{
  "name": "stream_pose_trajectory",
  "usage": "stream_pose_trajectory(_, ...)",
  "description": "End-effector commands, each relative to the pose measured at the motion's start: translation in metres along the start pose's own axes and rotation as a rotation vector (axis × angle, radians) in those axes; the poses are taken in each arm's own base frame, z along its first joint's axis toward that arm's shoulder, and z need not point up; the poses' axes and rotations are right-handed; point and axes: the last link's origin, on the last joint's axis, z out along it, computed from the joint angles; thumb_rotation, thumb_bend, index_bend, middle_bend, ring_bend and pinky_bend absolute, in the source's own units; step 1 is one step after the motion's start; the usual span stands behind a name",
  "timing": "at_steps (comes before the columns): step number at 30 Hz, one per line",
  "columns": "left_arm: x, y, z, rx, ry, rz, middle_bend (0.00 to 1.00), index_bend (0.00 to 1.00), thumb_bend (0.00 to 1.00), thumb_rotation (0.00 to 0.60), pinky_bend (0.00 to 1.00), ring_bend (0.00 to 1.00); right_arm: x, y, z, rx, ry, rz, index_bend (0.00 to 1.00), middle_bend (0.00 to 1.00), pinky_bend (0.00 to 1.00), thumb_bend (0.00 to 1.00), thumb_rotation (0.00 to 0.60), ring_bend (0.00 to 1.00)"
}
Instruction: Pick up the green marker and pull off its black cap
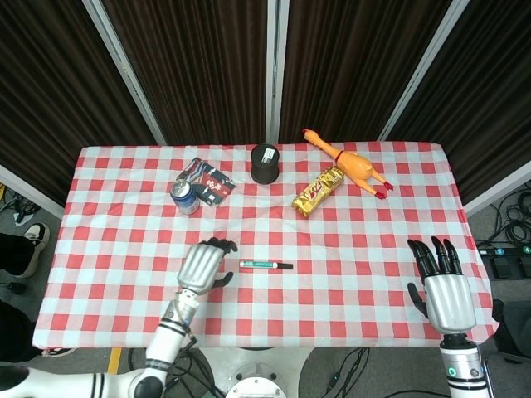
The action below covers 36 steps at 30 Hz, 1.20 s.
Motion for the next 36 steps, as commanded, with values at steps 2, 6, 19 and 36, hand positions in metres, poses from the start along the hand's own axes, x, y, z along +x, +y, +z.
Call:
stream_pose_trajectory(2,-0.022,0.049,0.029,0.026,-0.059,0.018,0.46,0.42,0.31,0.600,0.57,0.42,-0.001,0.001,-0.002,-0.003,-0.010,-0.006,0.09,0.15,0.03,0.22,0.600,0.00)
stream_pose_trajectory(6,-0.031,0.062,0.035,0.032,-0.076,0.029,0.46,0.42,0.32,0.600,0.60,0.48,-0.003,0.004,-0.005,-0.012,-0.015,-0.008,0.09,0.15,0.03,0.22,0.600,0.00)
stream_pose_trajectory(19,-0.052,0.074,0.048,0.014,-0.070,0.315,0.46,0.43,0.34,0.600,0.66,0.58,-0.008,0.010,-0.006,-0.030,-0.028,-0.005,0.09,0.15,0.03,0.22,0.600,0.00)
stream_pose_trajectory(36,-0.066,0.069,0.066,0.109,-0.152,0.406,0.47,0.43,0.34,0.600,0.65,0.57,-0.017,0.020,-0.006,-0.048,-0.044,0.008,0.08,0.15,0.03,0.22,0.600,0.00)
